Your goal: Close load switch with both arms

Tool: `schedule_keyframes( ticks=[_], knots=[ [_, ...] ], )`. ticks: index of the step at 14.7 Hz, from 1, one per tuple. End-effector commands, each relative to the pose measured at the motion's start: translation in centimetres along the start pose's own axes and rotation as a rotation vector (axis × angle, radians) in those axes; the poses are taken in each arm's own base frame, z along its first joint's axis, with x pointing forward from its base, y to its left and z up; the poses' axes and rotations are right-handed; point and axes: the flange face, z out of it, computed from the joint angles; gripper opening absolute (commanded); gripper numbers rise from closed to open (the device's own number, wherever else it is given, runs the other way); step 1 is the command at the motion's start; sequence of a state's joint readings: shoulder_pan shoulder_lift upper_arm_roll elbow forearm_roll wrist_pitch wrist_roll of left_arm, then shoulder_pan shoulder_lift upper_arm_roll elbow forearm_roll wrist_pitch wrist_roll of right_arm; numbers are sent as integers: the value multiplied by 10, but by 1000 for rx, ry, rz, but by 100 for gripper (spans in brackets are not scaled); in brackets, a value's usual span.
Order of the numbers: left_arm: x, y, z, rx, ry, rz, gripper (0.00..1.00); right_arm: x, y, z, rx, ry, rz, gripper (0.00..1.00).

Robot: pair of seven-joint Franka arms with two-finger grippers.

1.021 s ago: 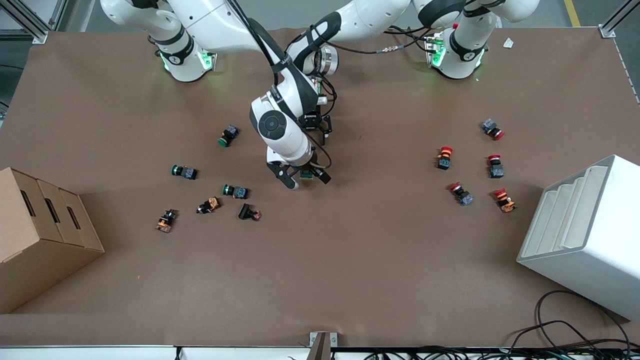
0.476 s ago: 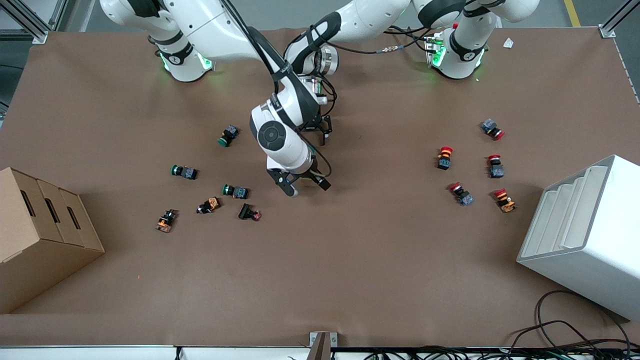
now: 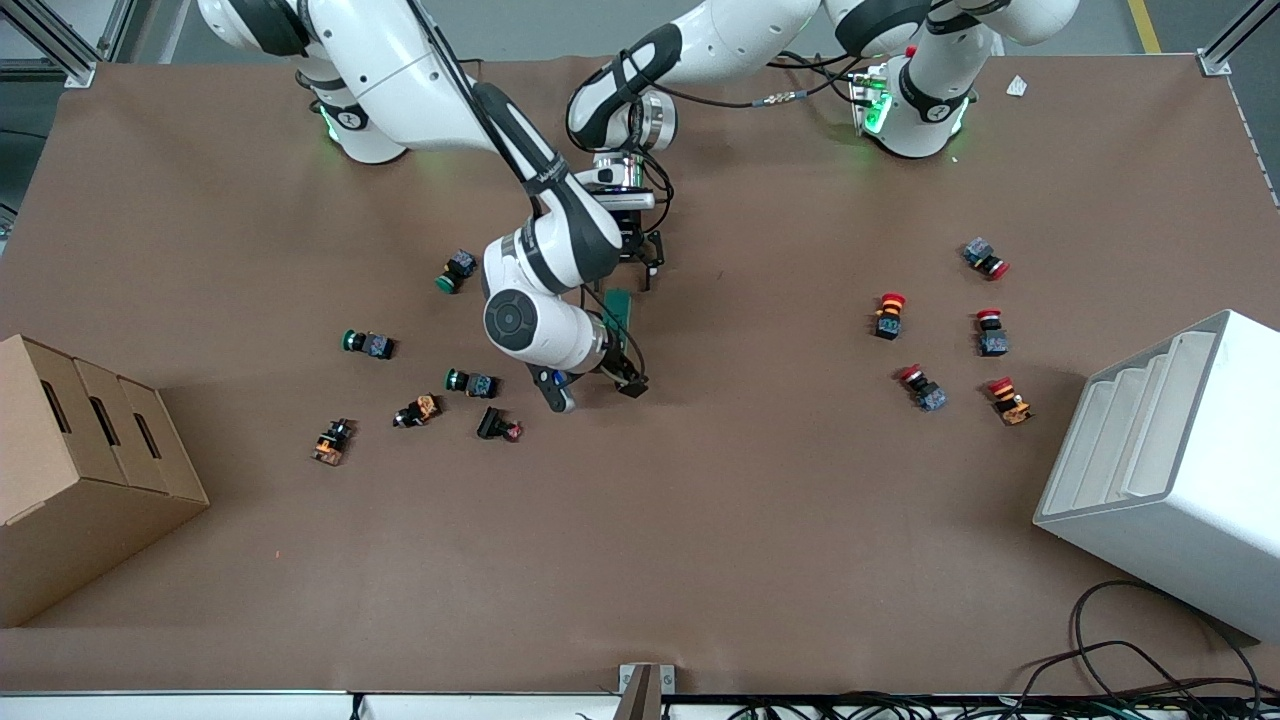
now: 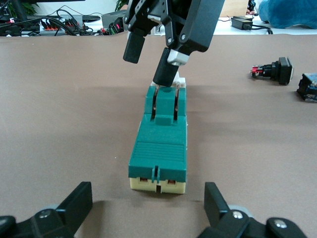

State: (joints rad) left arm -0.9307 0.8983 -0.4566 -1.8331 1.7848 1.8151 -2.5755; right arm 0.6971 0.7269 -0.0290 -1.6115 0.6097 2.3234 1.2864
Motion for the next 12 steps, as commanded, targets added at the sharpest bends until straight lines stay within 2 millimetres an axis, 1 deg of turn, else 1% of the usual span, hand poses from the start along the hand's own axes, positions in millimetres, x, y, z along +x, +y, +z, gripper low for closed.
schedule_keyframes(
  ticks=[1, 2, 4, 6, 7, 9, 12],
  knots=[
    [-34, -7, 0, -3, -37, 11, 100, 42, -21, -5, 58, 26, 10, 100],
    [-35, -6, -1, -4, -37, 10, 100, 47, -23, 0, 48, 24, 15, 100],
    [-35, -7, 0, 1, -30, 8, 100, 58, -26, -1, 27, 13, 24, 100],
    [-35, -8, 0, 3, -28, 9, 100, 70, -31, -12, 1, -10, 39, 100],
    [-36, -8, 1, 5, -28, 10, 100, 75, -33, -20, -19, -24, 43, 100],
    [-36, -8, 1, 5, -26, 10, 100, 85, -40, -46, -54, -63, 48, 100],
    [-36, -8, 1, 6, -25, 4, 100, 103, -44, -87, -102, -109, 46, 100]
  ],
)
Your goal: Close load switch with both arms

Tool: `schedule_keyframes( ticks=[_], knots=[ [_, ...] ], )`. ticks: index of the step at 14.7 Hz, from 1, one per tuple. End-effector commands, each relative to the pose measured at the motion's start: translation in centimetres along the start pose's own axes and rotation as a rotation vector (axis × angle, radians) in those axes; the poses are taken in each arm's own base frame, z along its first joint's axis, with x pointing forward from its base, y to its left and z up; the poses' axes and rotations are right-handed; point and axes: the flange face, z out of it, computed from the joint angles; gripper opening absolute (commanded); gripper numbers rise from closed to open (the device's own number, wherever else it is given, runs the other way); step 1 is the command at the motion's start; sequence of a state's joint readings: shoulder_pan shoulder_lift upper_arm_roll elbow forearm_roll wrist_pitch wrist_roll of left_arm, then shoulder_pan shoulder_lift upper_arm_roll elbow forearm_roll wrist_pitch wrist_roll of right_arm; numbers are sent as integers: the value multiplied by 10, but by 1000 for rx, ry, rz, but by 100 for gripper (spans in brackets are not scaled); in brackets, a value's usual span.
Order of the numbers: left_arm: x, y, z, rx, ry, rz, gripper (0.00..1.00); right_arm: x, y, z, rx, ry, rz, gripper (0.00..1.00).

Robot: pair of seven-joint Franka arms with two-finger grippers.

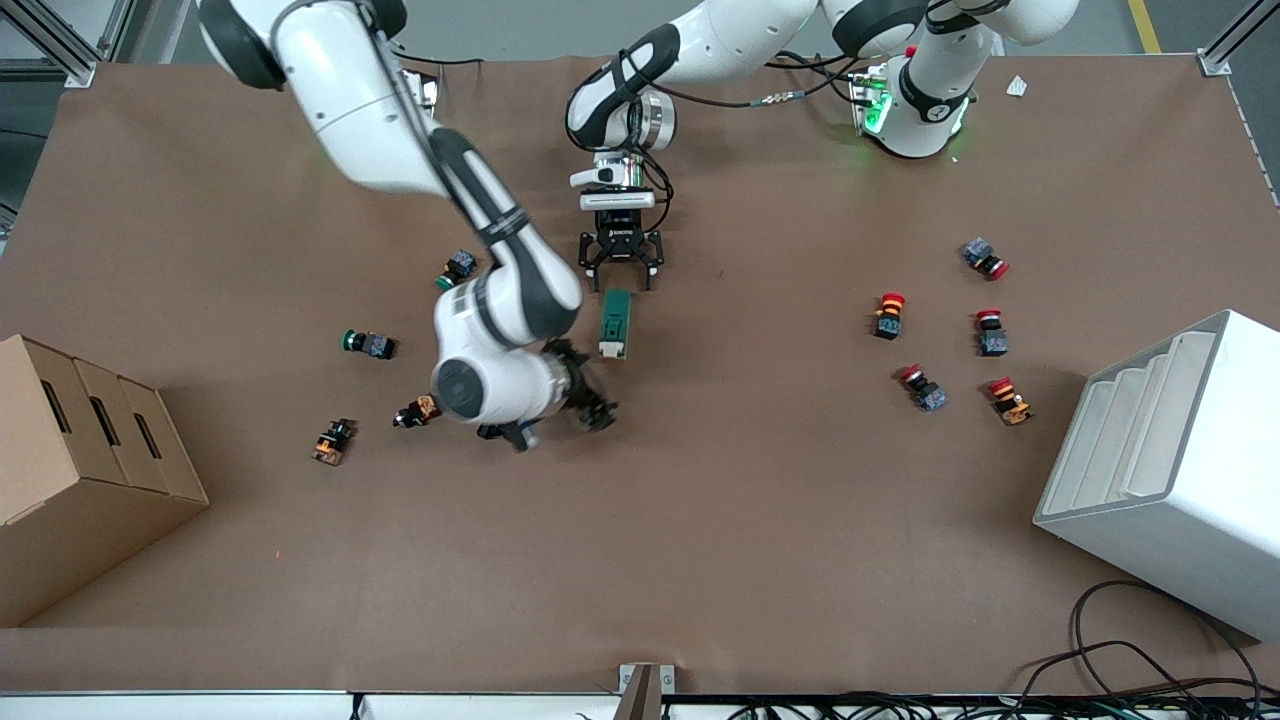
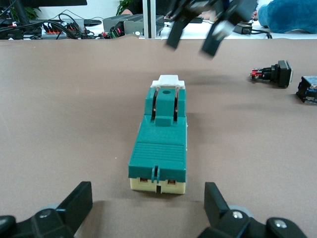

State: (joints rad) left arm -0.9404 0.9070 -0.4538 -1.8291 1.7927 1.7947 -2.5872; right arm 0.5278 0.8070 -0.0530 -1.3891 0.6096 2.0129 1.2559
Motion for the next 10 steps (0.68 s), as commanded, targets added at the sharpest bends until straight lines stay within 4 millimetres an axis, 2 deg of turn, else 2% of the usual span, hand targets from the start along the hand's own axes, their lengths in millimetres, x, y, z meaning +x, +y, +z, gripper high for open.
schedule_keyframes(
  ticks=[1, 3, 5, 6, 7, 10],
  knots=[
    [-32, -9, 1, 5, -46, 5, 100, 16, -6, -41, -39, -33, -50, 100],
    [-30, -8, 1, 6, -43, 3, 100, 24, 1, -68, -66, -17, -176, 100],
    [-27, -6, 0, 4, -42, -3, 100, 47, 19, -117, -109, 32, -385, 100],
    [-23, -4, 0, 5, -42, -10, 100, 57, 27, -134, -139, 46, -462, 100],
    [-18, -2, -1, 11, -42, -18, 100, 72, 39, -169, -149, 86, -544, 100],
    [-6, 2, -1, 8, -41, -7, 99, 116, 80, -247, -278, 203, -766, 100]
  ],
)
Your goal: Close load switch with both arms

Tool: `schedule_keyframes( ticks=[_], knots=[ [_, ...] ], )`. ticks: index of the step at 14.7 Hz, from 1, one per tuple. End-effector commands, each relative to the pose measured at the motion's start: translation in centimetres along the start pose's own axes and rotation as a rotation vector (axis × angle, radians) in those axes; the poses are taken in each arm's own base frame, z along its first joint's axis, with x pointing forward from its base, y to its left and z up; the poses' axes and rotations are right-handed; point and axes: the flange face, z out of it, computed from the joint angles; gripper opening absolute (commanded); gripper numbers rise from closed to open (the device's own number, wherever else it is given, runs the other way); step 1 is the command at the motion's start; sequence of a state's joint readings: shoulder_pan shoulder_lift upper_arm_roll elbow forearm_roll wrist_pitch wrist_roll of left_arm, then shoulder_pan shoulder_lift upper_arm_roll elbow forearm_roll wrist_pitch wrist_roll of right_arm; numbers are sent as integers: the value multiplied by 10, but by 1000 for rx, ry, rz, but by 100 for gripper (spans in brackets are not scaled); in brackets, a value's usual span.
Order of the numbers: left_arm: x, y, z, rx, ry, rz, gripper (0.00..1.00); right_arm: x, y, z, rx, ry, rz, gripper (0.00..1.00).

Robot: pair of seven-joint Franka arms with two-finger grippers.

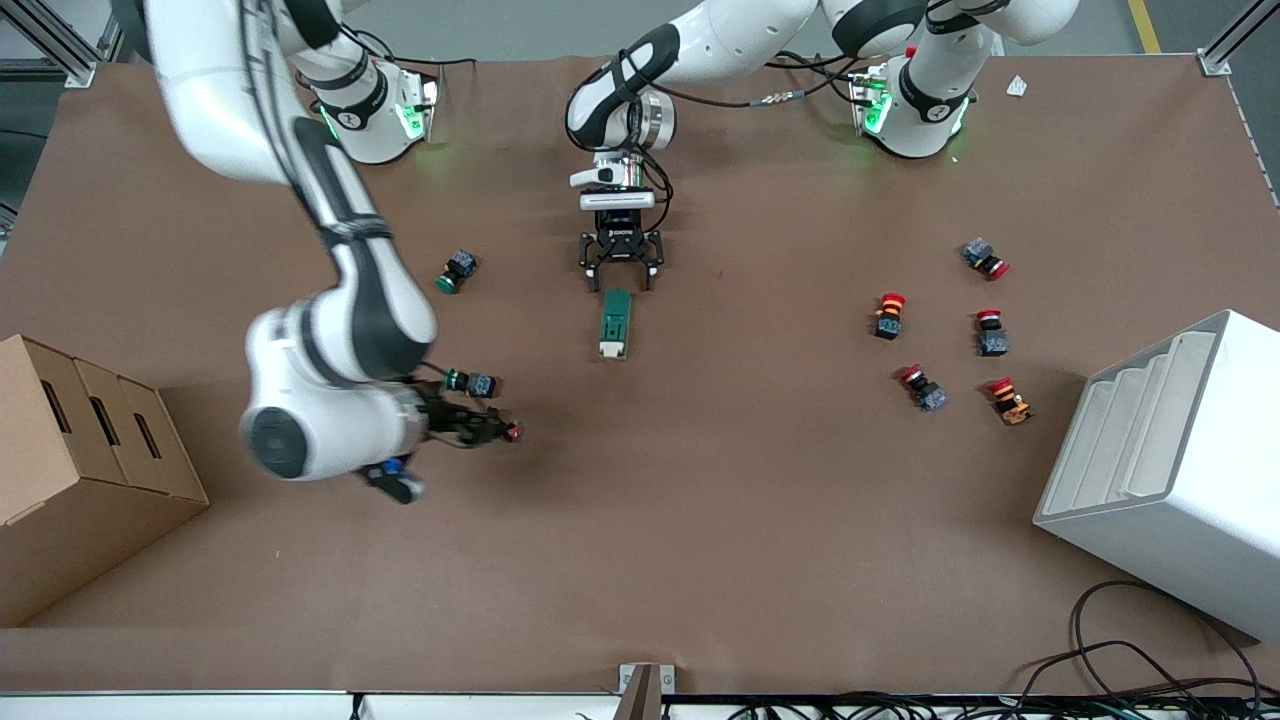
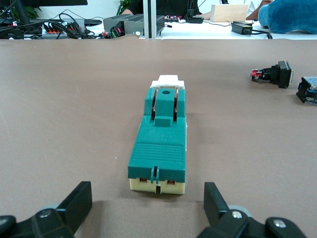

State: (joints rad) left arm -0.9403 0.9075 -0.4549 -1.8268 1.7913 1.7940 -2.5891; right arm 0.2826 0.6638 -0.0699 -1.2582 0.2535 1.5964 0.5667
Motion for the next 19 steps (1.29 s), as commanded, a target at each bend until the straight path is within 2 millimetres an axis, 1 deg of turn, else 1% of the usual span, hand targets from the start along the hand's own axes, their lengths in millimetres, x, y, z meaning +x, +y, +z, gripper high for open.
schedule_keyframes(
  ticks=[1, 2, 3, 4, 5, 6, 7, 8, 9, 10, 11, 12, 13, 15, 16, 17, 18, 19],
  knots=[
    [-2, 2, -1, 15, -46, -4, 99, -1, 68, -59, -100, 62, -194, 100],
    [4, 5, -1, 29, -54, -6, 99, 0, 92, -80, -115, 75, -238, 100],
    [12, 10, -2, 48, -69, 5, 99, -4, 110, -95, -138, 77, -280, 100],
    [24, 20, -9, 73, -101, 5, 99, -8, 127, -112, -173, 93, -306, 100],
    [35, 29, -11, 111, -144, -3, 99, -10, 147, -129, -195, 115, -329, 100],
    [50, 39, -11, 133, -169, -10, 99, -12, 162, -142, -206, 127, -375, 100],
    [60, 44, -9, 144, -179, -17, 99, -14, 184, -159, -195, 141, -403, 100],
    [70, 48, -5, 153, -182, -39, 99, -15, 208, -173, -182, 153, -402, 100],
    [82, 56, -6, 155, -196, -59, 99, -22, 226, -184, -171, 146, -384, 100],
    [99, 62, -6, 174, -230, -72, 99, -27, 240, -195, -161, 153, -365, 100],
    [124, 67, -5, 196, -274, -78, 99, -26, 255, -201, -136, 156, -349, 100],
    [147, 73, -8, 211, -331, -51, 99, -25, 260, -201, -114, 153, -346, 100],
    [170, 76, -6, 230, -382, -44, 99, -25, 259, -202, -120, 153, -346, 100],
    [215, 85, -8, 245, -472, -51, 99, -26, 258, -207, -120, 167, -343, 100],
    [244, 83, -2, 254, -521, -54, 99, -26, 256, -207, -119, 170, -349, 100],
    [269, 78, 5, 265, -567, -42, 99, -27, 254, -207, -119, 168, -355, 100],
    [291, 71, 6, 269, -612, -17, 99, -29, 248, -206, -119, 165, -356, 100],
    [319, 62, 7, 268, -637, -9, 100, -33, 242, -209, -111, 170, -366, 100]
  ],
)
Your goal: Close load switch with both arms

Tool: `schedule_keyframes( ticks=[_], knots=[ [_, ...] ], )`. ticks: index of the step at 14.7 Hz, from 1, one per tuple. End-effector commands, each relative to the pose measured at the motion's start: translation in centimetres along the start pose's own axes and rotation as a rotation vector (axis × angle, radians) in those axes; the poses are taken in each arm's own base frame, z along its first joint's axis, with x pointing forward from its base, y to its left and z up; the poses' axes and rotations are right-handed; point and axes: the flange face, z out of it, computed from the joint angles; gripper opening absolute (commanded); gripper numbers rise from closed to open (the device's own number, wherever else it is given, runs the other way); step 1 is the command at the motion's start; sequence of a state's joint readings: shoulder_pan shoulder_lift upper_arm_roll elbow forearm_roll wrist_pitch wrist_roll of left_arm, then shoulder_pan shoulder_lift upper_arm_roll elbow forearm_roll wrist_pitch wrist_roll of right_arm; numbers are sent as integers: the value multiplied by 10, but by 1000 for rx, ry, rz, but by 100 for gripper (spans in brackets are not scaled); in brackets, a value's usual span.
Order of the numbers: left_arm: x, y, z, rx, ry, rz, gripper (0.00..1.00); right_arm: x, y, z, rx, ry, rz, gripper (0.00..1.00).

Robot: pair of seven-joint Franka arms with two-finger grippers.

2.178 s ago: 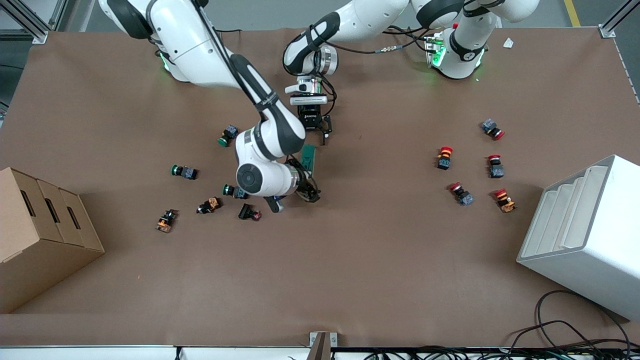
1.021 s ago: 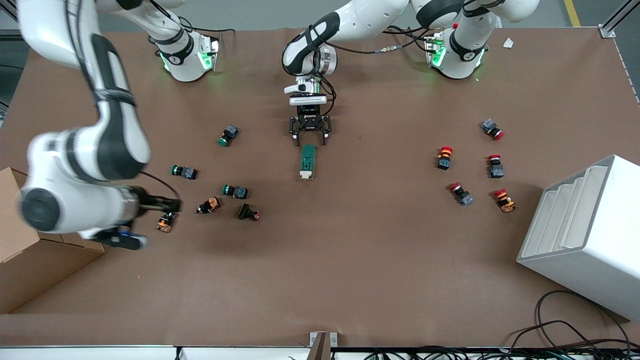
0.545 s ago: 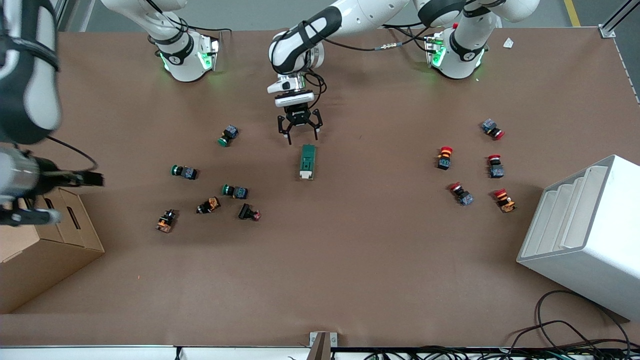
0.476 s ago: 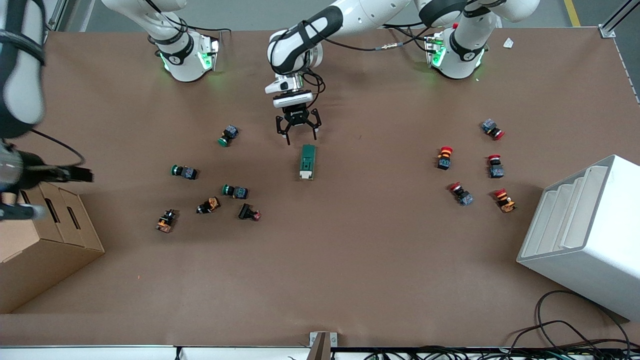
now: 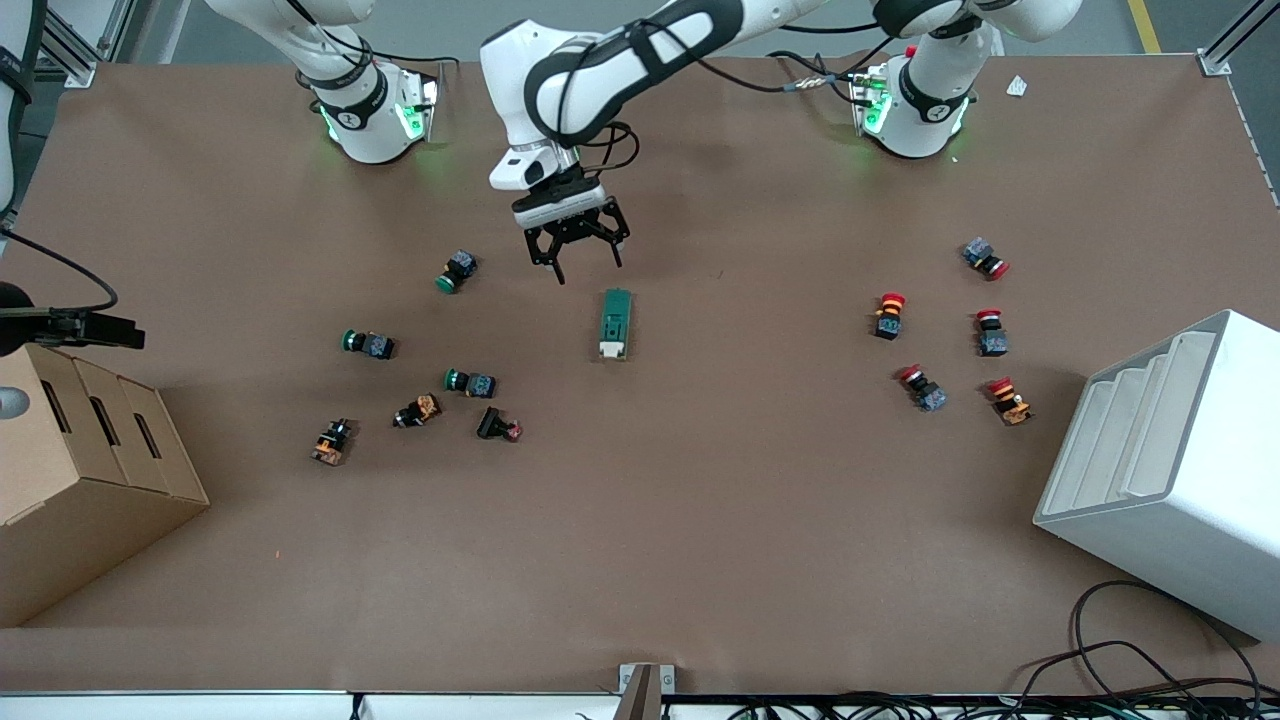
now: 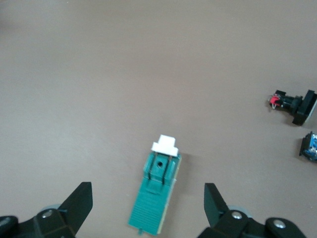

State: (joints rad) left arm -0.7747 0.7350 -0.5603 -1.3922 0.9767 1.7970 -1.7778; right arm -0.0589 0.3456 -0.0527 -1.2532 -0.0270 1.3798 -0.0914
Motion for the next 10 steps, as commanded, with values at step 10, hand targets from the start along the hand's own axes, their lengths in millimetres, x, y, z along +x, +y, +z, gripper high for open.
schedule_keyframes(
  ticks=[10],
  knots=[
    [272, -170, -69, -20, -326, 37, 100, -38, -28, -45, 32, 22, -34, 100]
  ],
)
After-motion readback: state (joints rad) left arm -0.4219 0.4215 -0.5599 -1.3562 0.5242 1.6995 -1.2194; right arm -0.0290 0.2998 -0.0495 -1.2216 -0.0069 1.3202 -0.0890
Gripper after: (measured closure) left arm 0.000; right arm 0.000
